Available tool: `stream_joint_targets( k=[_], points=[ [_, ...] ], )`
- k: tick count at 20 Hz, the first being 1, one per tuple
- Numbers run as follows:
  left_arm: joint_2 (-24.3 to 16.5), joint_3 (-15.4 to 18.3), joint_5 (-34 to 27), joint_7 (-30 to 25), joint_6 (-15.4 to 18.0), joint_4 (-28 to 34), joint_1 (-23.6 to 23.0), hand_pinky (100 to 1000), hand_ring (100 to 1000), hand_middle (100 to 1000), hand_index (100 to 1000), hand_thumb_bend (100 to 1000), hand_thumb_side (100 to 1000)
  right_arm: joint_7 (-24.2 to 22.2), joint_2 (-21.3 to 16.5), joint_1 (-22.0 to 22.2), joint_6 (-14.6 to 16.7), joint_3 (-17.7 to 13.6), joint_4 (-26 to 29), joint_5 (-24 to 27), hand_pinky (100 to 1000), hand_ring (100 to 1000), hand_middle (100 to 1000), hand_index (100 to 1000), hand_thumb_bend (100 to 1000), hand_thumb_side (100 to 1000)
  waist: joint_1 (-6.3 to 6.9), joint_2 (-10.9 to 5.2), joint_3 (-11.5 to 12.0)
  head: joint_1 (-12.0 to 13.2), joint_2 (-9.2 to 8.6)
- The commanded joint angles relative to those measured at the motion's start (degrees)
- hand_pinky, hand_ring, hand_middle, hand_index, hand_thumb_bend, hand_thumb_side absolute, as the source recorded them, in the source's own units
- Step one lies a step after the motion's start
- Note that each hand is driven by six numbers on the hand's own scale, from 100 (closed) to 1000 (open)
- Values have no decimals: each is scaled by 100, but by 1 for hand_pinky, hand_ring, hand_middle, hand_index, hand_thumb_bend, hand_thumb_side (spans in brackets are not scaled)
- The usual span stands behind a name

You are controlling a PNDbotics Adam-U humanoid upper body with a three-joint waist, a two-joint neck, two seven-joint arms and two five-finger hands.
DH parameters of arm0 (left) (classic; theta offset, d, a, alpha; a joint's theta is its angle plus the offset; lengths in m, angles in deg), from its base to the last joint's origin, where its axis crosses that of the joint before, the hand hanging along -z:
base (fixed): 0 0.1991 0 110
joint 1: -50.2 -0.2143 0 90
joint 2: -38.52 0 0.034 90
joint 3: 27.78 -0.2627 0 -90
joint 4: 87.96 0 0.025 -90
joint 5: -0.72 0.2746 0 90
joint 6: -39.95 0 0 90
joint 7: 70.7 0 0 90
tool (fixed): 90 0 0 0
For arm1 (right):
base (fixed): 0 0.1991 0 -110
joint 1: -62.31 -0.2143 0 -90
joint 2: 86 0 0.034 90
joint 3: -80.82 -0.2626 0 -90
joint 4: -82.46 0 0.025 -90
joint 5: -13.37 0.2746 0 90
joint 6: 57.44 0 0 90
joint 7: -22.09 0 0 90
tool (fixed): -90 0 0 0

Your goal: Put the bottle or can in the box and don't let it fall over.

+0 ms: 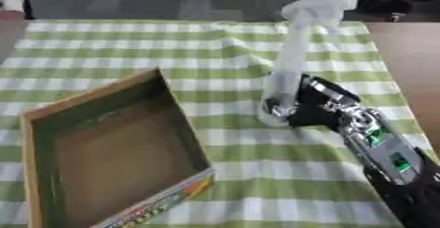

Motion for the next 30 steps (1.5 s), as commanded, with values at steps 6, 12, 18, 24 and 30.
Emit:
stream_joint_targets(
  k=[6, 12, 18, 24, 30],
  points=[
    [-111, 59, -20, -29, 22, 96, 40, 927, 831, 935, 827, 100, 794, 124, -155, -100, 37, -48, 293, 176, 1000, 1000, 900, 207, 100, 104, 31, -105, -6, -22, -62],
    [-112, 61, -17, -39, 18, 95, 35, 927, 831, 935, 827, 100, 794, 92, -189, -103, 0, -58, 432, 286, 1000, 1000, 885, 203, 100, 100, 28, -117, -17, -20, -57],
    [-121, 66, -23, -45, 19, 101, 32, 927, 831, 935, 827, 100, 792, 16, -242, -116, -23, -75, 629, 403, 997, 1000, 879, 205, 100, 100, 26, -139, -19, -18, -54],
    [-136, 72, -28, -45, 17, 101, 26, 927, 831, 935, 827, 100, 789, -50, -337, -151, -129, -66, 838, 528, 993, 1000, 869, 212, 100, 103, 7, -186, -32, -2, -20],
    [-154, 77, -40, -39, 15, 106, 26, 926, 830, 934, 827, 100, 786, -93, -470, -281, -142, -37, 1077, 690, 993, 1000, 858, 219, 100, 105, -13, -241, -42, 10, 21]
  ],
)
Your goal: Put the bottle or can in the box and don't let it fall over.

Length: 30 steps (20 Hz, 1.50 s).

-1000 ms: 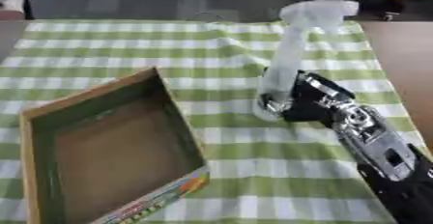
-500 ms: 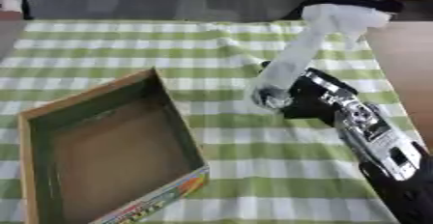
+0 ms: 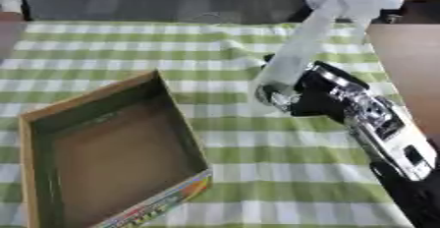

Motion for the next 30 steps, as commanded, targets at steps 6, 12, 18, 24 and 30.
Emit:
stream_joint_targets(
  k=[6, 12, 18, 24, 30],
  points=[
    [-174, 79, -30, -1, 1, 112, 24, 926, 830, 934, 826, 100, 784, -93, -321, -486, -20, 48, 455, 388, 994, 1000, 842, 227, 100, 125, -9, -214, 0, 12, 56],
    [-182, 84, -41, 8, -6, 115, 17, 925, 830, 934, 826, 100, 784, -248, -334, -948, -107, 209, 580, 696, 994, 1000, 835, 231, 100, 103, -41, -259, 24, 8, 87],
    [-177, 90, -47, 16, -18, 123, 7, 926, 829, 933, 826, 100, 784, -436, -268, -1339, -215, 394, 599, 878, 993, 1000, 891, 236, 100, 105, -78, -291, 65, -1, 107],
    [-166, 103, -52, 30, -25, 131, -4, 926, 829, 933, 826, 100, 785, -679, -80, -1740, -322, 609, 558, 953, 991, 1000, 891, 240, 100, 105, -100, -310, 114, -42, 110],
    [-152, 116, -54, 44, -30, 141, -13, 927, 829, 933, 826, 100, 785, -970, 190, -2182, -443, 895, 468, 958, 988, 1000, 894, 243, 100, 107, -123, -324, 183, -139, 117]
  ],
)
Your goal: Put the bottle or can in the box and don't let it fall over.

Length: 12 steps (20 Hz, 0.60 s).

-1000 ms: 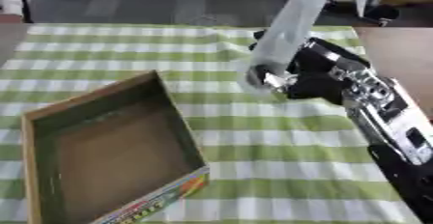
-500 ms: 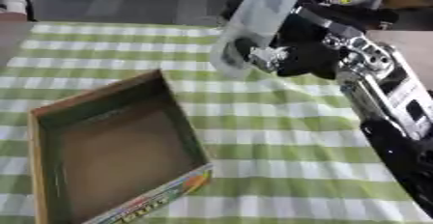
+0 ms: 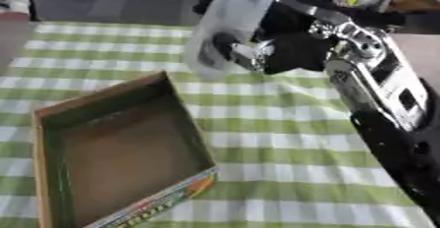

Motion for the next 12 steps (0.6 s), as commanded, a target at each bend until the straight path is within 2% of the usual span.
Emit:
stream_joint_targets(
  k=[1, 7, 12],
  points=[
    [-141, 82, -28, 19, -4, 124, 5, 927, 829, 933, 826, 100, 784, -176, 88, -266, -39, 105, 5, 56, 987, 1000, 895, 243, 100, 107, 13, -137, 34, -70, 16],
    [-112, 114, -46, 50, -8, 128, 14, 927, 828, 933, 826, 100, 786, -490, 375, -587, -112, 362, -100, 116, 978, 1000, 902, 243, 100, 110, -15, -123, 139, -194, -21],
    [-98, 165, -61, 138, -1, 146, 37, 927, 827, 932, 826, 100, 782, -702, 510, -777, -88, 607, -266, -82, 977, 1000, 912, 246, 100, 118, -41, -108, 211, -265, -36]
  ],
)
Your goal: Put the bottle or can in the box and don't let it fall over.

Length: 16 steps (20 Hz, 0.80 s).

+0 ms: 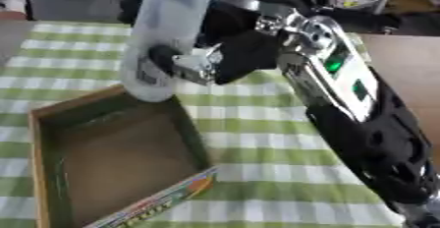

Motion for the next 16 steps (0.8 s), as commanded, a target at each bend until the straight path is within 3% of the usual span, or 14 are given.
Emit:
stream_joint_targets(
  k=[1, 16],
  points=[
    [-106, 107, -43, 83, 16, 121, 43, 927, 827, 932, 826, 100, 781, -160, 46, -193, 42, 105, -86, -141, 977, 1000, 913, 246, 100, 118, 32, -95, 33, -63, -40],
    [-139, 279, -134, 559, 103, 258, 250, 925, 826, 925, 825, 100, 760, -564, 670, -541, 287, 624, -1465, -1249, 971, 1000, 953, 241, 100, 128, 48, 22, 218, -247, -107]
  ],
)
